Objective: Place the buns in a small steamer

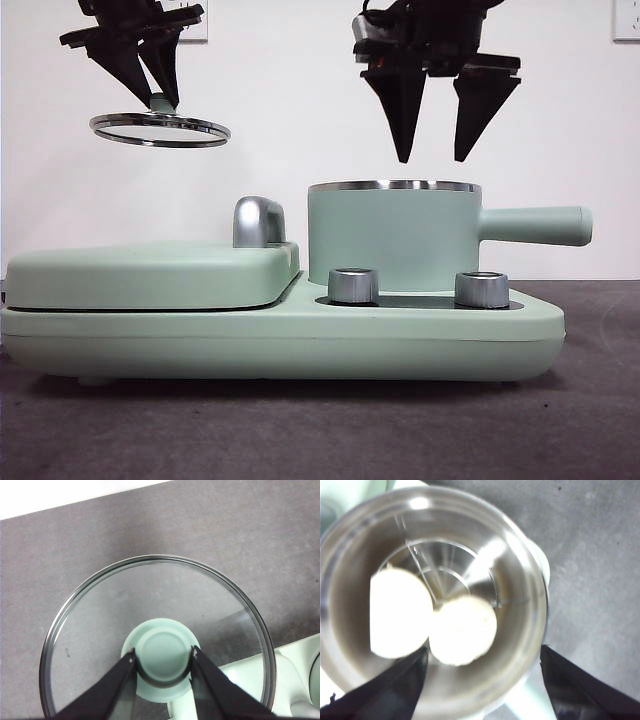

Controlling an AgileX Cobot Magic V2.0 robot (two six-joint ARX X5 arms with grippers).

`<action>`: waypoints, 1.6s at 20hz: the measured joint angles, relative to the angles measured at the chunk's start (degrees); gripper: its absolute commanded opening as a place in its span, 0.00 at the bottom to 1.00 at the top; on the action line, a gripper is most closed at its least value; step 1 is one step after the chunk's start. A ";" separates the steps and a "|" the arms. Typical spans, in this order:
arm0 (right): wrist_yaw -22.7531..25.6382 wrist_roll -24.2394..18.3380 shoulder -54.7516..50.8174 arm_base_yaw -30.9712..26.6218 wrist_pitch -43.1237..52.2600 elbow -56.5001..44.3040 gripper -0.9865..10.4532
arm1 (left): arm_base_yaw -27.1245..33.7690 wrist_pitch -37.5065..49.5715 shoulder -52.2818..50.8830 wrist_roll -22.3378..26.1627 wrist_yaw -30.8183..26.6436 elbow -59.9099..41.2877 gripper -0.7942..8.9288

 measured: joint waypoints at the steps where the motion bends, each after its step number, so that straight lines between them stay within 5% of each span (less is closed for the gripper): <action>1: -0.02 0.28 -0.57 0.00 -1.33 -0.02 0.40 | 0.00 -0.04 0.00 0.00 0.00 0.00 0.14; 8: -0.42 1.88 -16.44 0.87 -1.73 -4.28 0.40 | -0.33 -0.22 0.00 -0.02 0.00 0.00 0.14; 17: -0.28 8.39 -59.56 6.03 -1.18 -36.87 0.40 | -3.08 -0.46 0.00 -0.20 0.70 0.00 0.14; 23: -0.20 9.97 -88.08 6.03 8.66 -53.92 0.40 | -8.94 -2.12 0.00 -0.24 2.45 0.00 0.14; 32: -1.49 9.94 -95.62 6.19 8.90 -57.72 0.40 | -21.24 -3.06 0.00 -0.24 6.47 0.00 0.14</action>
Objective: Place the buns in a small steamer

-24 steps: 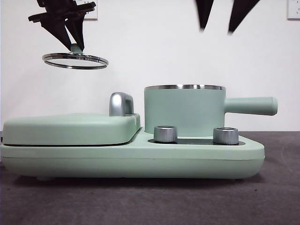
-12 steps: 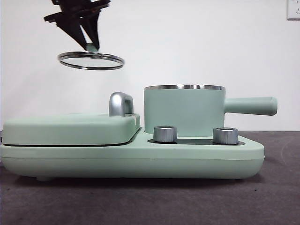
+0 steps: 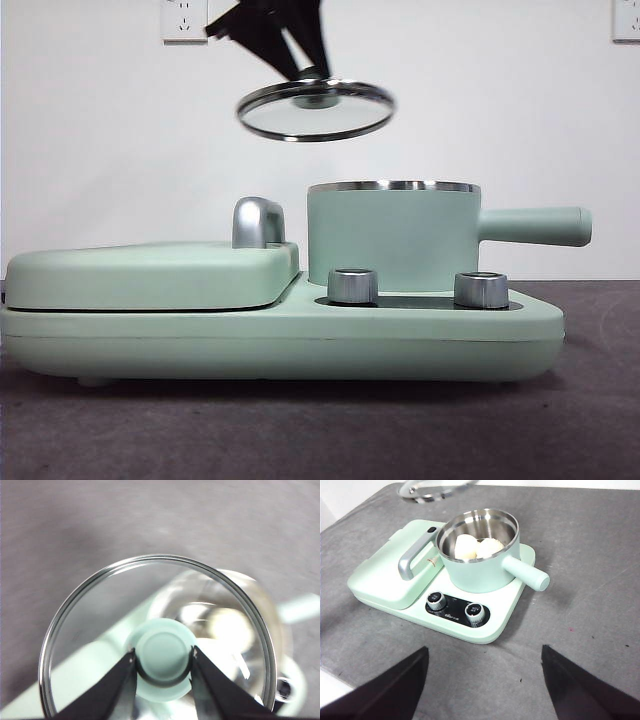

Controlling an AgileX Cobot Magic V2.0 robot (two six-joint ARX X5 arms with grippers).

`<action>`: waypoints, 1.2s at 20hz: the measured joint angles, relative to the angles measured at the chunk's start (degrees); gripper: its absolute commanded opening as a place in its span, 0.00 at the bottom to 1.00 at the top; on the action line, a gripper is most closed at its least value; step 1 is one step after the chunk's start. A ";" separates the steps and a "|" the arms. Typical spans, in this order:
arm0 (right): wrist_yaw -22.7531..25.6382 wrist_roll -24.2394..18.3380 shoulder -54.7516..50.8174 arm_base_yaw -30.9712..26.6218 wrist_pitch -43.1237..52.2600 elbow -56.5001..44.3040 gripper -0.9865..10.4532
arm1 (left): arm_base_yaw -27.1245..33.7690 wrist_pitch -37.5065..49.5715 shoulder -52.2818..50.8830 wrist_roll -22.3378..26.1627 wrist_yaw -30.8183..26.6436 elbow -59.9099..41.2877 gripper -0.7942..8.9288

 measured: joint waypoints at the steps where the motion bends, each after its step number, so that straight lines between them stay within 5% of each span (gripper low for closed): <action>1: 0.00 0.00 0.00 0.00 0.09 0.00 0.40 | -1.49 -0.02 0.00 0.00 0.00 0.00 0.13; 7: 0.00 0.00 0.00 0.00 0.13 0.00 0.40 | -8.39 -0.44 0.00 0.50 0.28 -0.26 0.10; 24: 0.00 0.00 0.00 0.00 0.13 0.00 0.40 | -8.57 7.96 0.00 4.61 -1.75 -8.59 0.10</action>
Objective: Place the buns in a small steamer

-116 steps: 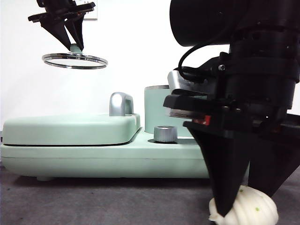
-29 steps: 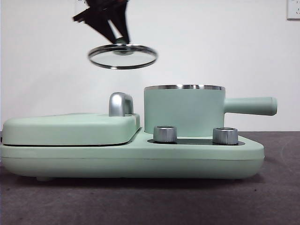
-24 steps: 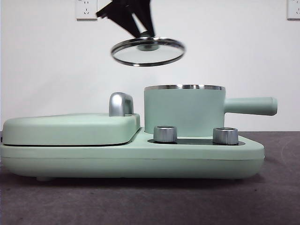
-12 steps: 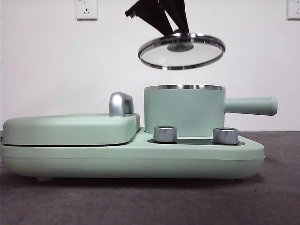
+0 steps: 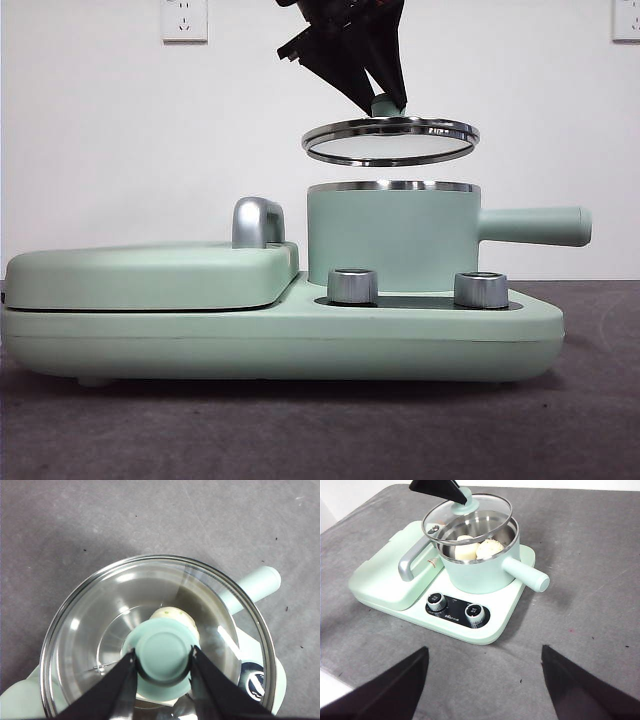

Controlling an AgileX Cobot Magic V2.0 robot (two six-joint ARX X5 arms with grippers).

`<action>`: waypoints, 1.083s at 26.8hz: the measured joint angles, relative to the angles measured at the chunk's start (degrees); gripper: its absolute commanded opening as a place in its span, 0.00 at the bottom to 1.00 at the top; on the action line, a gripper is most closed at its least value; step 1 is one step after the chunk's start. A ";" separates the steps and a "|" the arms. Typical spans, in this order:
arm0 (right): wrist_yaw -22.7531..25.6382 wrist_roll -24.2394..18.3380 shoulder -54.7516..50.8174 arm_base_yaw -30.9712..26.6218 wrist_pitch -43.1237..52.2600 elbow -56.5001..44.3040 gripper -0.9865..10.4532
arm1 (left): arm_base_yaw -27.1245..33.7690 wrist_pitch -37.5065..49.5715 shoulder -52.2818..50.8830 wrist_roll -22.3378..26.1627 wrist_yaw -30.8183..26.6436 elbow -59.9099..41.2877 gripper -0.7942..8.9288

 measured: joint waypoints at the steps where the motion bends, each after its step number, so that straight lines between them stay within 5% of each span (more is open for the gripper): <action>1: 0.00 0.00 0.00 0.00 0.00 0.00 0.40 | 0.00 -0.02 0.00 0.02 0.00 0.00 0.10; 29: 0.00 0.48 0.00 0.00 0.02 0.00 0.40 | 0.09 2.27 4.07 2.78 0.00 -0.96 0.10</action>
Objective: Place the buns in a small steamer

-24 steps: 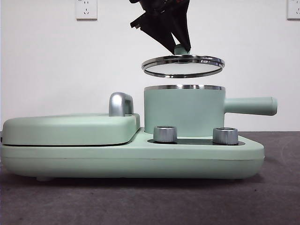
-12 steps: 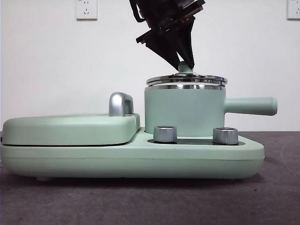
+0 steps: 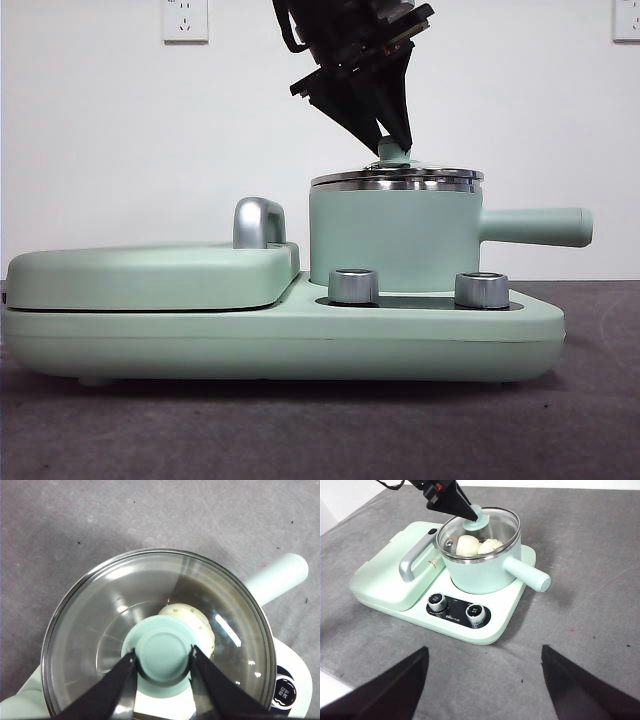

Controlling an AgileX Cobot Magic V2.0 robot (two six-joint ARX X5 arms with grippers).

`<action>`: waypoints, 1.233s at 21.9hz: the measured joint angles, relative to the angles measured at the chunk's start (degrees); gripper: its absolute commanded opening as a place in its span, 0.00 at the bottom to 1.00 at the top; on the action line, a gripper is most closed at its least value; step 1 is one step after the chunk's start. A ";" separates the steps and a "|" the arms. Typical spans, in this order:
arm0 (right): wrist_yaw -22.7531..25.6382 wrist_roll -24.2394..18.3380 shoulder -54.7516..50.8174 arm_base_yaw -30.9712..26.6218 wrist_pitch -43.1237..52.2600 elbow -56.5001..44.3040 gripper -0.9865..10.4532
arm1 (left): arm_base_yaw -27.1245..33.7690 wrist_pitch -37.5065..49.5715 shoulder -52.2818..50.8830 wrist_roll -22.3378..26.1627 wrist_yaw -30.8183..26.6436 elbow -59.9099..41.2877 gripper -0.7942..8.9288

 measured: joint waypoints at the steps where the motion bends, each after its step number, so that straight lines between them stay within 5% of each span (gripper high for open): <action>1: 0.00 0.11 0.00 0.00 0.00 0.00 0.40 | 0.00 -0.09 0.00 0.15 -0.02 0.00 0.10; 7: 0.00 0.52 0.00 0.00 0.00 0.00 0.40 | 0.00 -0.28 0.22 0.70 -0.83 0.07 0.12; 12: 0.00 0.83 0.00 0.00 0.00 0.00 0.40 | 0.00 -0.42 0.55 0.39 -0.94 0.11 0.36; 17: 0.00 0.96 0.00 0.00 0.00 0.00 0.40 | 0.00 -2.08 1.22 -2.56 -1.03 4.15 0.70; 27: -1.64 0.98 0.00 0.02 0.09 0.00 0.40 | 0.61 -15.89 -21.33 -8.04 -0.83 6.21 0.69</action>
